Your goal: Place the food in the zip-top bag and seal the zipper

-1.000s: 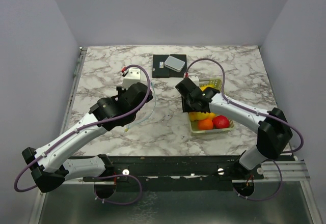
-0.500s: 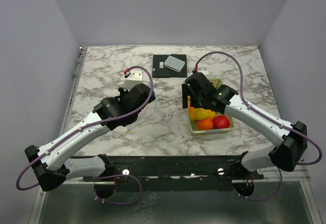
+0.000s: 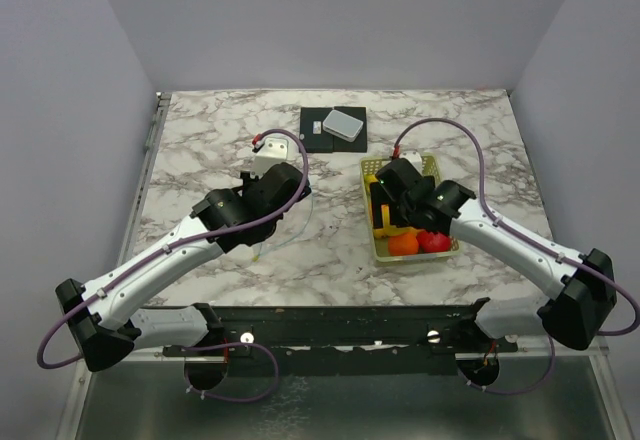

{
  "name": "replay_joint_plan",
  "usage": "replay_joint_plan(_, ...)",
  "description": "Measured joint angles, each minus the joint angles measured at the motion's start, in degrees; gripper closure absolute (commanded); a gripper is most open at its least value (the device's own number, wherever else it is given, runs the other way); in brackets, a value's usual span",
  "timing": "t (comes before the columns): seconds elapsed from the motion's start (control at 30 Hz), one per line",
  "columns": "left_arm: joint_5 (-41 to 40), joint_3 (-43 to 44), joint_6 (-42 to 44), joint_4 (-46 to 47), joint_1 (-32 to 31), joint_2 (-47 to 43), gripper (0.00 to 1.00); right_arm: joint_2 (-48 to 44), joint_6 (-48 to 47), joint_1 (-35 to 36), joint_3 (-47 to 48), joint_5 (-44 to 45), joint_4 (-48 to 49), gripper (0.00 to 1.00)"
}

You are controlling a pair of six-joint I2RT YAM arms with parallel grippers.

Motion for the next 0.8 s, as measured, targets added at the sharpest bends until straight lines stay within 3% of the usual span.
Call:
replay_joint_plan(0.6, 0.4, 0.0, -0.1, 0.2, 0.0, -0.2, 1.0, 4.6, -4.1, -5.1, -2.9, -5.4, 6.7, 0.0)
replay_joint_plan(0.8, 0.5, 0.0, -0.1, 0.2, 0.0, -0.4, 1.0, 5.9, -4.5, -5.9, -4.0, -5.4, 7.7, 0.13)
